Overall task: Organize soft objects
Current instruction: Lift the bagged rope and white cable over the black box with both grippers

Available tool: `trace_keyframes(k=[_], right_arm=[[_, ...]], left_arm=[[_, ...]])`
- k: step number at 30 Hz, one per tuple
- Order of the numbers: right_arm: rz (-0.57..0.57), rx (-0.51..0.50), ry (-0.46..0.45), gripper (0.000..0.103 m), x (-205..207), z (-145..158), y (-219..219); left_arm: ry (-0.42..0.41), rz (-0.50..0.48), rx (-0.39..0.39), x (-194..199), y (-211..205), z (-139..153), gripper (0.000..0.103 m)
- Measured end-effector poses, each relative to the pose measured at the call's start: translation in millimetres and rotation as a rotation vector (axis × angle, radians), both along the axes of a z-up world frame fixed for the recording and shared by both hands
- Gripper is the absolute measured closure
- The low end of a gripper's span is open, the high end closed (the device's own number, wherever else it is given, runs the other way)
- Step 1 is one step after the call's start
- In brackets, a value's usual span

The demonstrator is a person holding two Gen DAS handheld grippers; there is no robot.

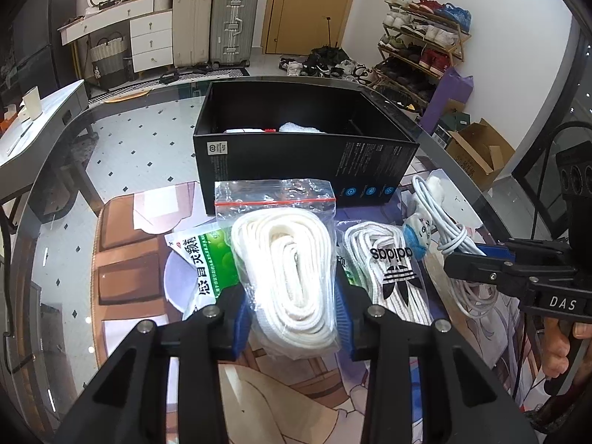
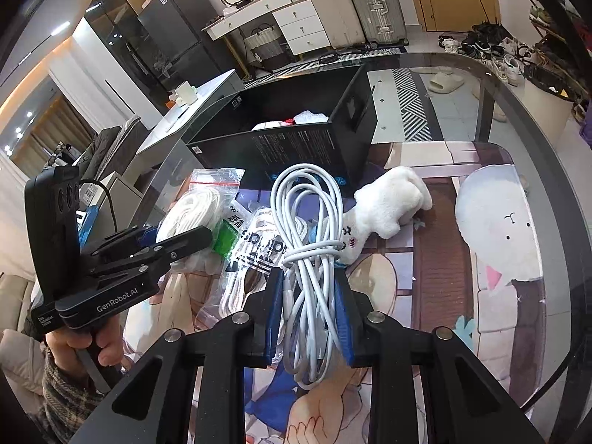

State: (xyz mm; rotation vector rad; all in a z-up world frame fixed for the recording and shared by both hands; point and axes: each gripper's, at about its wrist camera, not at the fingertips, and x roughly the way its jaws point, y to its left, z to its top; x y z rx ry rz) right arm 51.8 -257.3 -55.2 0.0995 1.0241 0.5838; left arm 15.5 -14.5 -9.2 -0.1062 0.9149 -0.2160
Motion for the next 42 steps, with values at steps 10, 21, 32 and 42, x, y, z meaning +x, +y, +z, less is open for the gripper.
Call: trace_keyframes(k=[10,21,32,42], right_arm=[[-0.01,0.013,-0.052,0.077,-7,24,-14],[0.028,0.015,-0.082,0.077,-1,38,6],[0.027,0.022,-0.118,0.077,17,51,17],[0.03,0.025,-0.154,0.077,34,70,23]], left_arm=[[-0.023,0.022,0.018,-7,0,14,0.067],[-0.059,0.034,0.036,-9,-1,30,0.067],[-0.092,0.051,0.053,0,1,46,0.067],[-0.121,0.048,0.067,12,1,60,0.067]])
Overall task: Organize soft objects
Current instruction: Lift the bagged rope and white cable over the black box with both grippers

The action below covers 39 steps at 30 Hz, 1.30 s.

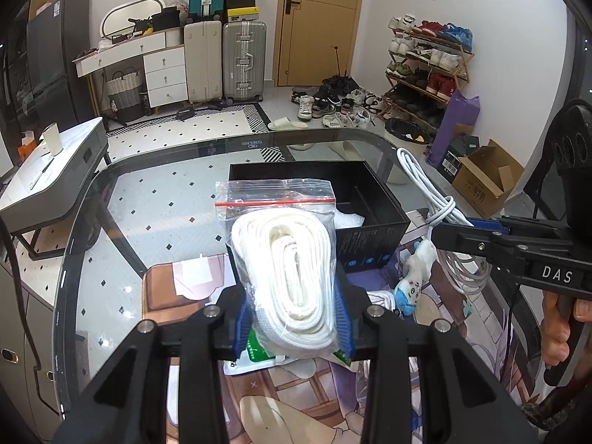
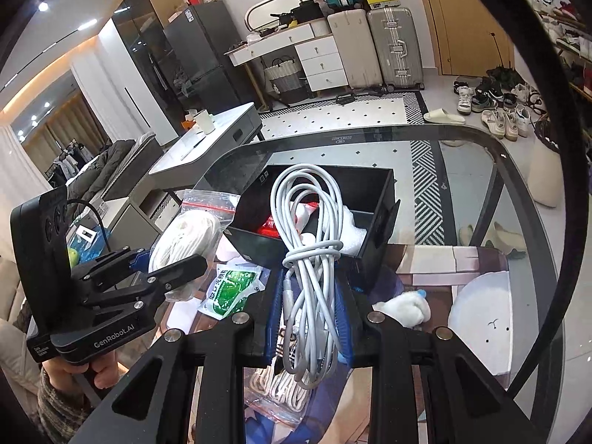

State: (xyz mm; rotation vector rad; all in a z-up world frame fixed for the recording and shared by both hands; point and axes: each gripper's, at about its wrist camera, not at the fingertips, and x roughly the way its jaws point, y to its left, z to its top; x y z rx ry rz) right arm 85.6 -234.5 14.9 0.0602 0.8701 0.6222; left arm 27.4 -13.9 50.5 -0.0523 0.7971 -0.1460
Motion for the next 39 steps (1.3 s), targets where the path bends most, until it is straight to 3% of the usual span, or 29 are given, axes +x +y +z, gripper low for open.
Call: trace_keyframes(k=[23,39], right_arm=[[-0.039,0.027,-0.031,0.077,37,22,3],[-0.03,0.018,-0.04,0.077,65,25,25]], left_arm=[[-0.036,-0.009,0.014,41,-3,20,0.067],[-0.03,-0.023,0.017,81,1,17,0.067]])
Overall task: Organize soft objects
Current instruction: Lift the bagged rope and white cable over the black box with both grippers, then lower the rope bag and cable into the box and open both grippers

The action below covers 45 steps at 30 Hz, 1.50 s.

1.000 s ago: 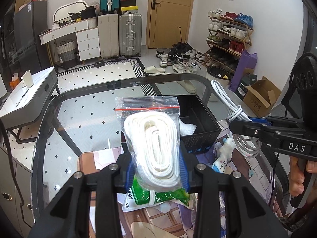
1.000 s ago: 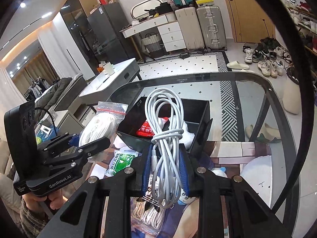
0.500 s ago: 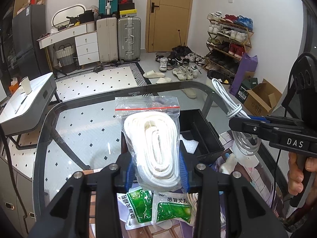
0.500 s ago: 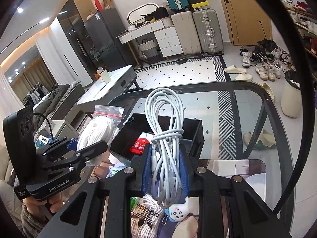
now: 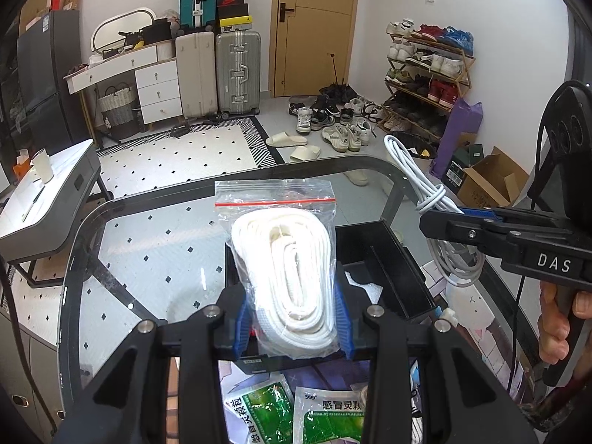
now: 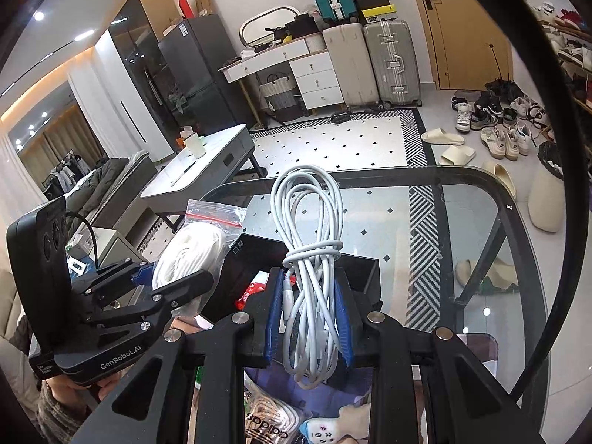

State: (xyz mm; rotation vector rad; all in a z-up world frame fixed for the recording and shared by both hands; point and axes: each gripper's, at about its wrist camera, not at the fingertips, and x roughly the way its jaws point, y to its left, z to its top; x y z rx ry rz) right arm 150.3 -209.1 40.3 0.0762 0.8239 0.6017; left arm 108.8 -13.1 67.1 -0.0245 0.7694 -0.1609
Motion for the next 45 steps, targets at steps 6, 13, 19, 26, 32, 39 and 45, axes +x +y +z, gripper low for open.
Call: trace_keyframes(k=[6,13,19,26,32,39,45], right_arm=[[0.016,-0.013,0.018,0.077,13,-8,12],[0.039,-0.027,0.046,0.077,28,-21,30],[0.048,-0.041,0.07,0.077,34,-35,39],[0.057,-0.06,0.094,0.077,38,-47,49],[0.07,-0.086,0.106,0.077,39,-58,54],[0.067,-0.086,0.098,0.071,39,-58,50],[0.052,-0.065,0.082,0.06,35,-48,42]], left_arm=[[0.019,0.003,-0.006,13,2,-12,0.067],[0.041,0.0,-0.019,28,5,-24,0.067],[0.053,-0.002,-0.026,36,5,-32,0.067],[0.063,-0.002,-0.037,42,5,-41,0.067],[0.086,-0.021,-0.031,43,1,-53,0.067],[0.094,-0.036,-0.03,38,-1,-56,0.066],[0.088,-0.041,-0.034,32,2,-52,0.057]])
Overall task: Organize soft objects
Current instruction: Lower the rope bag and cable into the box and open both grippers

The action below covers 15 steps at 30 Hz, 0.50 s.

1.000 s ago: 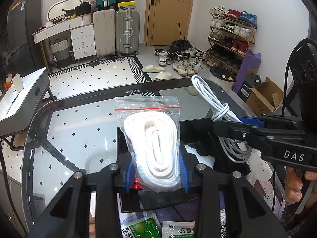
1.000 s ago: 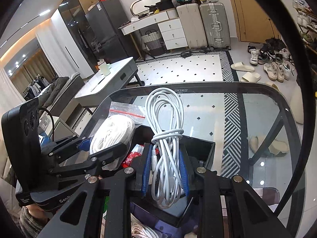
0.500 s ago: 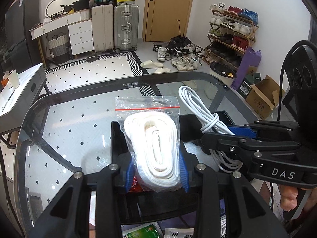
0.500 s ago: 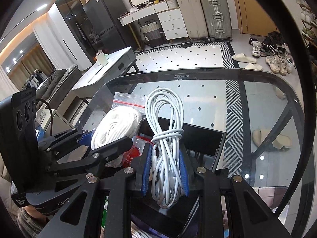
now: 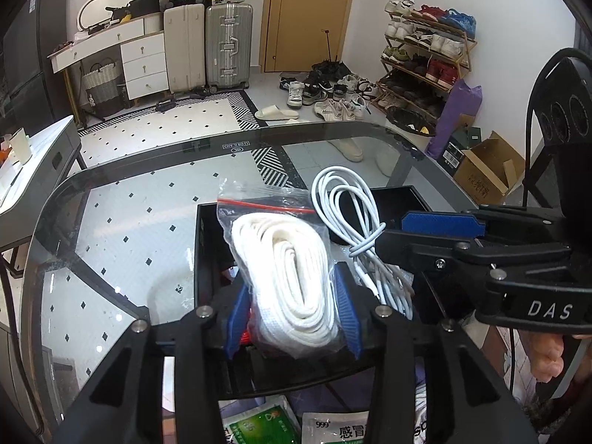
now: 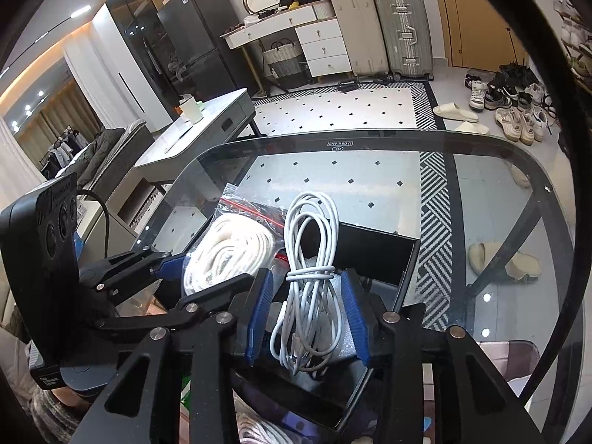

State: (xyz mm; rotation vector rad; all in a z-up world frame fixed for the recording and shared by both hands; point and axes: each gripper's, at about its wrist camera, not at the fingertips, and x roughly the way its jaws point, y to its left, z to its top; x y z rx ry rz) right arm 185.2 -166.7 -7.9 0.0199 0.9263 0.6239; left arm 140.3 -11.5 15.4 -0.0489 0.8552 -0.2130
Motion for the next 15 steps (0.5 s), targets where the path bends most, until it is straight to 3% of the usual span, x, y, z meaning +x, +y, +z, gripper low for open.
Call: trace_keyframes(k=[9,11,15], right_arm=[[-0.004,0.001,-0.018,0.049,-15,11,-17],[-0.007,0.006,-0.027,0.035,-19,13,-21],[-0.017,0.016,-0.041,0.021,-27,19,-31]], left_arm=[[-0.024,0.006,0.017,-12,0,13,0.037],[-0.03,-0.004,0.017,-16,-1,16,0.03],[-0.032,-0.008,0.015,-24,-1,18,0.025]])
